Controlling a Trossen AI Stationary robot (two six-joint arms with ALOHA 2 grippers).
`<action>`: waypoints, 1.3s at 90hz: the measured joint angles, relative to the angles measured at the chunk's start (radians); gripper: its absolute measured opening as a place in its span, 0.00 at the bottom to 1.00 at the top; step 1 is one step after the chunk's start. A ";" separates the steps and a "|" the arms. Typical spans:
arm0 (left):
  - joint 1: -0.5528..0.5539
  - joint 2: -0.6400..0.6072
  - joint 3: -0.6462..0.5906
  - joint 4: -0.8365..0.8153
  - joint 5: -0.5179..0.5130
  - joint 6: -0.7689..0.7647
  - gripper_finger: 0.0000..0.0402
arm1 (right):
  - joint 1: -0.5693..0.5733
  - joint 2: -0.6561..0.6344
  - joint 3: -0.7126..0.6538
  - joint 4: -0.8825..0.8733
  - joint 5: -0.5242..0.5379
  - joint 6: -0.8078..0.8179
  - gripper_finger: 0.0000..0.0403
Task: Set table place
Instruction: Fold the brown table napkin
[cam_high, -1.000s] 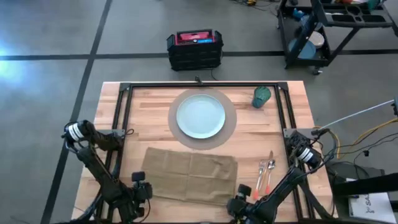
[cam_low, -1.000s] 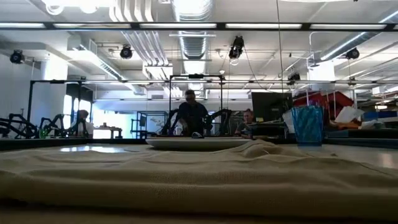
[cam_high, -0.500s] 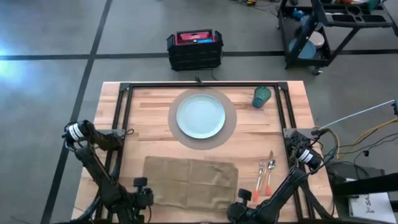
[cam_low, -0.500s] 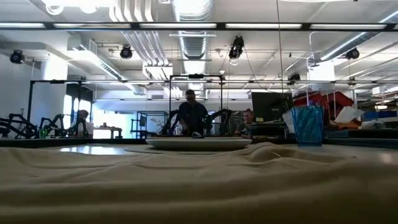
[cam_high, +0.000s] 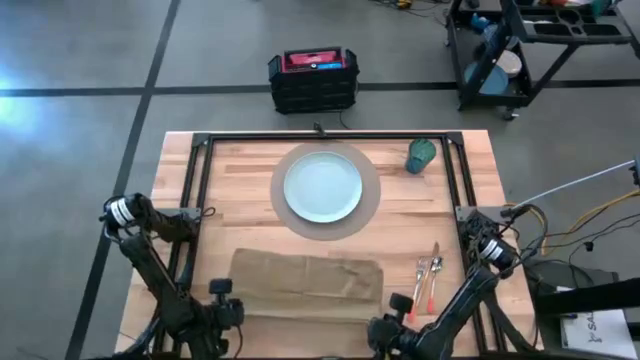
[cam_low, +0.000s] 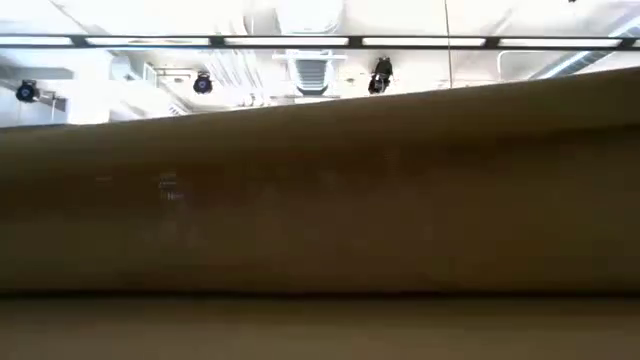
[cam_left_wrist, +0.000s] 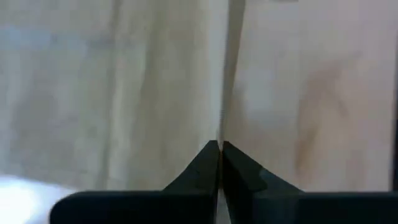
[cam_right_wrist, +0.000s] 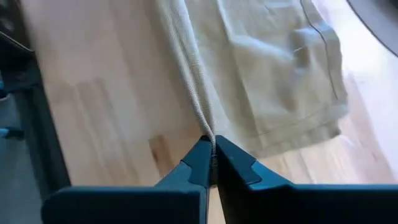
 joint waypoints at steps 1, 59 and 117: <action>0.000 0.000 0.003 -0.011 -0.002 0.000 0.00 | 0.000 0.000 0.000 -0.002 0.000 0.000 0.00; 0.104 -0.048 0.112 -0.366 -0.170 0.174 0.00 | -0.087 -0.044 -0.002 -0.255 0.022 -0.026 0.00; 0.199 -0.057 -0.065 -0.370 -0.271 0.195 0.00 | -0.227 -0.045 -0.110 -0.283 0.078 -0.150 0.00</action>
